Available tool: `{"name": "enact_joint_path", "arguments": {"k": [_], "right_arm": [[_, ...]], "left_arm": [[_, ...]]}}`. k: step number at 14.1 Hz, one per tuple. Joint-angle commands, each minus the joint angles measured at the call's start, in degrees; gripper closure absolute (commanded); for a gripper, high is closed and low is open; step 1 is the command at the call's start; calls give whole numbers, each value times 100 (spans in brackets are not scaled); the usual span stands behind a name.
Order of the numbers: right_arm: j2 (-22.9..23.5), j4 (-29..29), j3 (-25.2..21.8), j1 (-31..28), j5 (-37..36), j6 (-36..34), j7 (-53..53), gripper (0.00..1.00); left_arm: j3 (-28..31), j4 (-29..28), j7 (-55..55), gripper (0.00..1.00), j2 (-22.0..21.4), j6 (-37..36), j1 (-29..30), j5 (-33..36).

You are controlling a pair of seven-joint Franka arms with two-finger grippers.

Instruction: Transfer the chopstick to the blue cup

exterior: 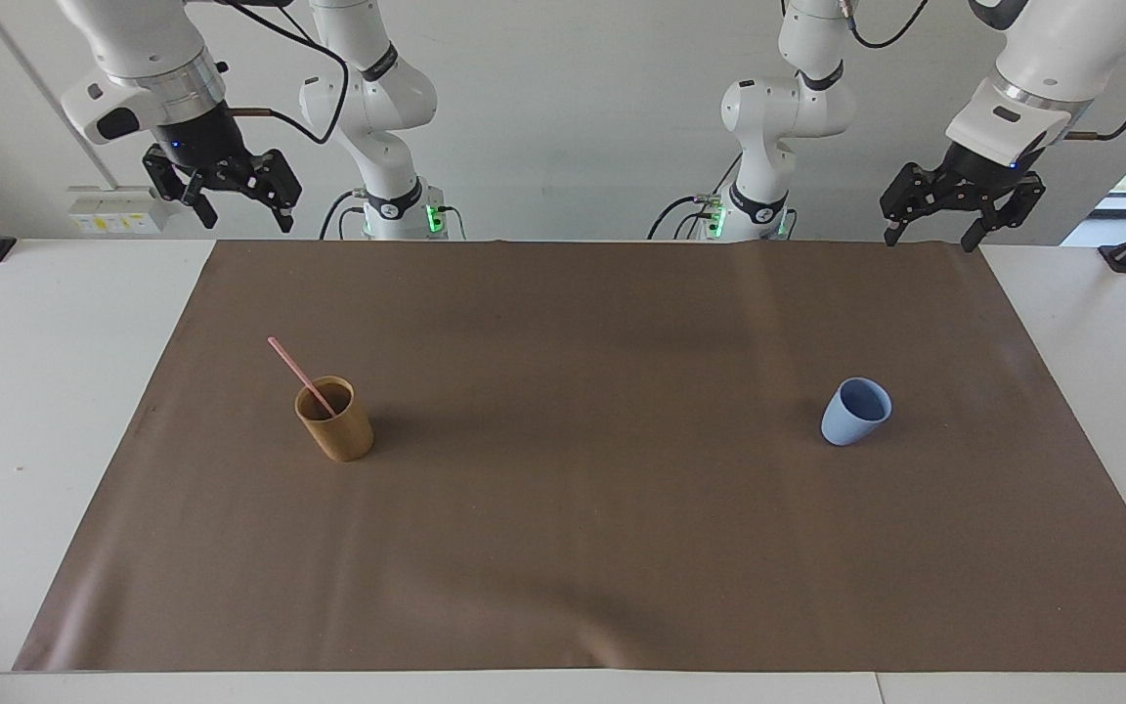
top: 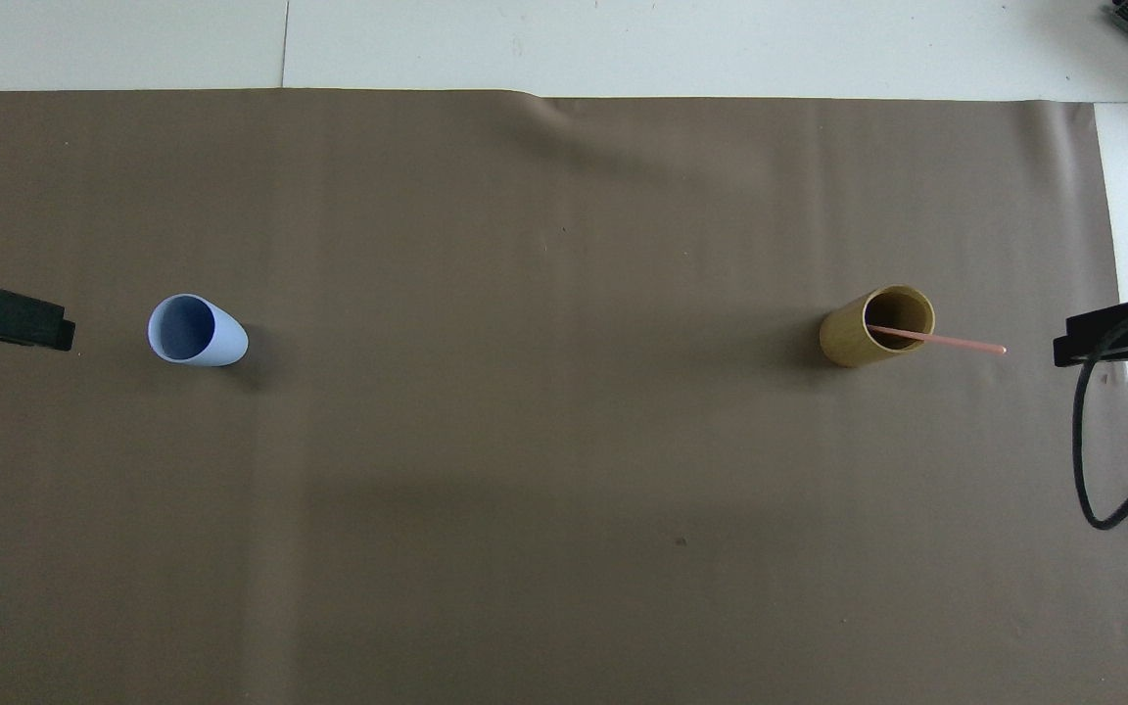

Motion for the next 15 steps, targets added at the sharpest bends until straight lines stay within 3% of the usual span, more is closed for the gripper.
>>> {"name": "enact_joint_path", "arguments": {"k": [1, 15], "right_arm": [[-78, -84, 9, 18, -46, 83, -124, 0], [-78, -93, 0, -34, 6, 74, -54, 0]], "left_arm": [[-9, -104, 5, 0, -93, 141, 46, -55], [0, -96, -12, 0, -93, 124, 55, -37]]}}
